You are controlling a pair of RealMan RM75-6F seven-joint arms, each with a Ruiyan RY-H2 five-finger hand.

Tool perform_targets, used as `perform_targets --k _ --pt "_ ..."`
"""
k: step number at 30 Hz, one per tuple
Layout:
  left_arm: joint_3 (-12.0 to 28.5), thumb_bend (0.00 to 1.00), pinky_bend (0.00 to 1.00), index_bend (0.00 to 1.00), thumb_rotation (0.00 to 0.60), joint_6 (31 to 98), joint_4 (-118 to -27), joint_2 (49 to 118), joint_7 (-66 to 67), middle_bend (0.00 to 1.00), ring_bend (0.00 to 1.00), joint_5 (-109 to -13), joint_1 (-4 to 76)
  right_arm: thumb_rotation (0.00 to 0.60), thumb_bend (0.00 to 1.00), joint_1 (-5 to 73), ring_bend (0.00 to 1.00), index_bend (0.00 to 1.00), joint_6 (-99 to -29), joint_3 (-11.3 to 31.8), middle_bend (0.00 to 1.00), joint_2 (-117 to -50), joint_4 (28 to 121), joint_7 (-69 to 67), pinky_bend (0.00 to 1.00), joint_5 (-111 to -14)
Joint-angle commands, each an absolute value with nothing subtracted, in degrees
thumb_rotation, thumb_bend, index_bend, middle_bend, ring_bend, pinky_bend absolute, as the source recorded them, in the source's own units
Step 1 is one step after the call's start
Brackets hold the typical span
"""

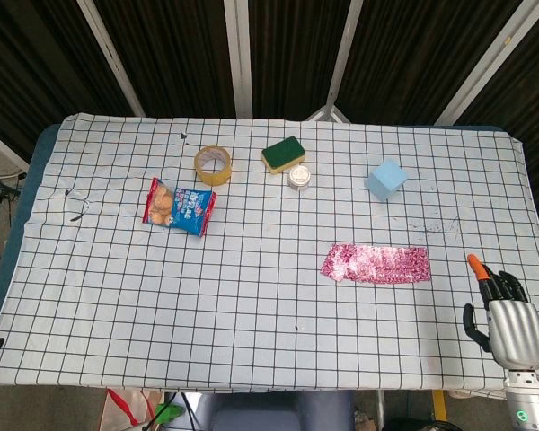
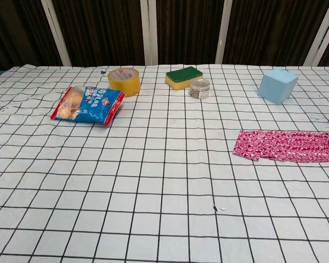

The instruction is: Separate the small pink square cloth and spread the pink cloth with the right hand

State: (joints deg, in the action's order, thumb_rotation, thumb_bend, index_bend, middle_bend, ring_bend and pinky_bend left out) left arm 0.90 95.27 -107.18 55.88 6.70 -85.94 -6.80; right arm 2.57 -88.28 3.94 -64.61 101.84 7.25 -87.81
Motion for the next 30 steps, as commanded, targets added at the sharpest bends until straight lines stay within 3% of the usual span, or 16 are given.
perform_targets --k 1,10,18,21,24,30 --pt "1.0 0.26 0.1 0.15 0.6 95.0 -107.2 55.8 6.8 0.0 0.0 -85.6 -6.7 0.6 0.61 3.6 0.41 0.11 -88.2 4.1 0.38 -67.5 102.4 10.4 0.3 -89.5" --pt "1.5 0.26 0.1 0.15 0.6 94.4 -107.4 55.6 6.7 0.0 0.0 -84.2 -6.4 0.6 0.61 9.2 0.63 0.19 -79.8 5.2 0.64 -71.8 102.1 15.6 0.42 -88.1" --pt "1.7 0.26 0.1 0.15 0.6 93.9 -107.5 55.7 7.5 0.0 0.0 -83.7 -6.1 0.6 0.61 14.4 0.73 0.23 -72.1 7.2 0.76 -74.8 101.5 22.4 0.5 -83.7" --pt "1.8 0.26 0.1 0.15 0.6 93.9 -107.6 55.7 7.6 0.0 0.0 -83.3 -6.0 0.6 0.66 16.4 0.77 0.25 -69.3 8.2 0.82 -75.8 101.2 24.7 0.52 -81.1" --pt "2.0 0.26 0.1 0.15 0.6 93.8 -107.6 55.7 7.7 0.0 0.0 -83.0 -6.0 0.6 0.72 18.1 0.78 0.25 -66.6 8.7 0.83 -76.9 100.6 27.5 0.54 -78.6" --pt "2.1 0.26 0.1 0.15 0.6 93.6 -107.5 55.8 8.0 0.0 0.0 -82.4 -5.8 0.6 0.74 21.2 0.78 0.25 -61.7 9.0 0.83 -78.8 99.2 31.7 0.54 -73.6"
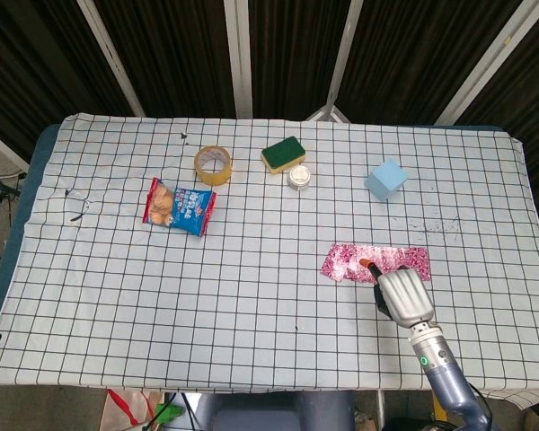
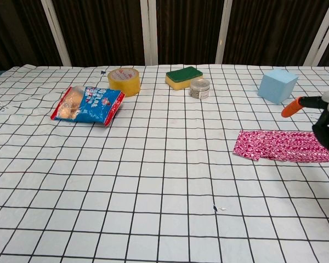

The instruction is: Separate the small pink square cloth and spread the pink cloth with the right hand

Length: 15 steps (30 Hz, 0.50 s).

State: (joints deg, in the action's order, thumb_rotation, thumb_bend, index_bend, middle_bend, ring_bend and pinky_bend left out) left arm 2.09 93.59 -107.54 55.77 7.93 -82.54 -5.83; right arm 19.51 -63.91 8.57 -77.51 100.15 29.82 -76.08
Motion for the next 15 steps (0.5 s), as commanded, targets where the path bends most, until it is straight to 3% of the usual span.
perform_targets --k 1,15 --pt "2.2 0.26 0.1 0.15 0.6 93.6 -107.5 55.8 8.1 0.0 0.0 -82.3 -5.8 0.6 0.74 21.8 0.78 0.25 -61.0 9.2 0.83 -79.3 98.9 32.3 0.54 -72.5" --pt "2.5 0.26 0.1 0.15 0.6 93.0 -107.7 56.0 9.2 0.0 0.0 -81.3 -5.4 0.6 0.78 27.1 0.78 0.23 -57.7 10.0 0.83 -84.0 97.1 39.8 0.54 -62.7"
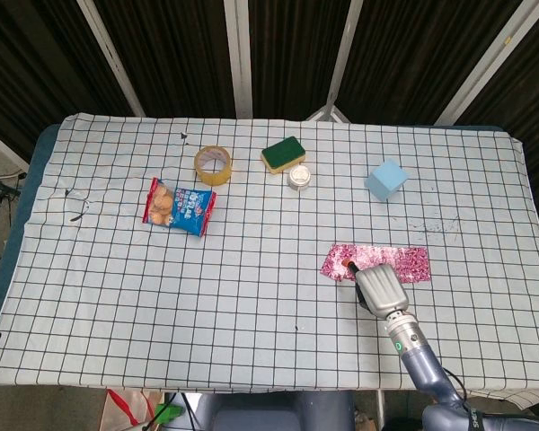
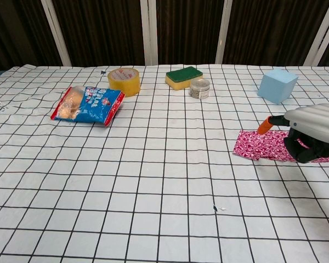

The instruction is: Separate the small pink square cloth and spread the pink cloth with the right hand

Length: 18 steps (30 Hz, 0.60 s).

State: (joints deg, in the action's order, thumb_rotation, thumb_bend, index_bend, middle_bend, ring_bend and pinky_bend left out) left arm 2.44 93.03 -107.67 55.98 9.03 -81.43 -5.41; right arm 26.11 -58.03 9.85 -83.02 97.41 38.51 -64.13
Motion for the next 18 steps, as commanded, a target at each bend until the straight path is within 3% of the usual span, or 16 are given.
perform_targets --k 1,18 --pt "2.5 0.26 0.1 0.15 0.6 92.9 -107.7 56.1 9.2 0.0 0.0 -81.2 -5.3 0.6 0.78 27.5 0.78 0.23 -57.7 10.0 0.83 -84.3 96.9 40.2 0.54 -62.1" --pt "2.7 0.26 0.1 0.15 0.6 92.7 -107.8 56.2 9.9 0.0 0.0 -80.4 -5.1 0.6 0.78 31.7 0.78 0.23 -57.1 9.5 0.83 -87.4 93.6 44.0 0.54 -54.2"
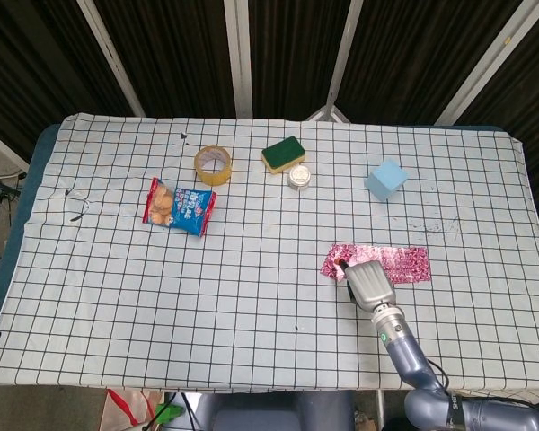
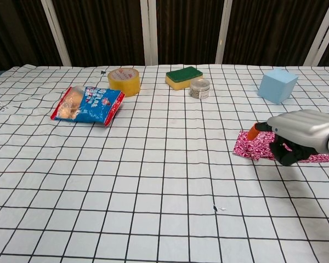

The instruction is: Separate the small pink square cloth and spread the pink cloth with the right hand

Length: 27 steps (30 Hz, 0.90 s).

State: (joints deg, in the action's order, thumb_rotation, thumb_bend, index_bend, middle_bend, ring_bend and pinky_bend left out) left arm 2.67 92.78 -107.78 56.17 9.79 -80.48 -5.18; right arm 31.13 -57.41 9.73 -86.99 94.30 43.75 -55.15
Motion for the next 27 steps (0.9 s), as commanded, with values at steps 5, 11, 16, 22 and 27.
perform_targets --k 5,11,16,22,27 --pt "2.6 0.26 0.1 0.15 0.6 92.6 -107.9 56.4 10.4 0.0 0.0 -80.4 -5.0 0.6 0.78 32.5 0.78 0.23 -56.5 9.0 0.83 -88.1 92.4 44.4 0.54 -52.8" --pt "2.7 0.26 0.1 0.15 0.6 92.6 -108.0 56.6 11.1 0.0 0.0 -80.3 -4.9 0.6 0.78 33.5 0.77 0.23 -56.3 8.4 0.83 -88.8 91.6 44.7 0.54 -51.5" --pt "2.7 0.26 0.1 0.15 0.6 92.6 -108.1 56.6 11.3 0.0 0.0 -80.1 -4.9 0.6 0.78 34.3 0.78 0.23 -56.5 7.9 0.83 -89.3 91.4 44.9 0.54 -50.9" --pt "2.7 0.26 0.1 0.15 0.6 92.3 -108.0 56.6 11.2 0.0 0.0 -79.9 -4.8 0.6 0.78 35.1 0.78 0.23 -57.2 7.4 0.83 -89.9 92.0 45.3 0.54 -50.9" --pt "2.7 0.26 0.1 0.15 0.6 92.3 -108.0 56.5 11.1 0.0 0.0 -80.0 -4.7 0.6 0.78 36.2 0.78 0.23 -57.6 7.1 0.83 -90.9 92.4 46.3 0.54 -50.3"
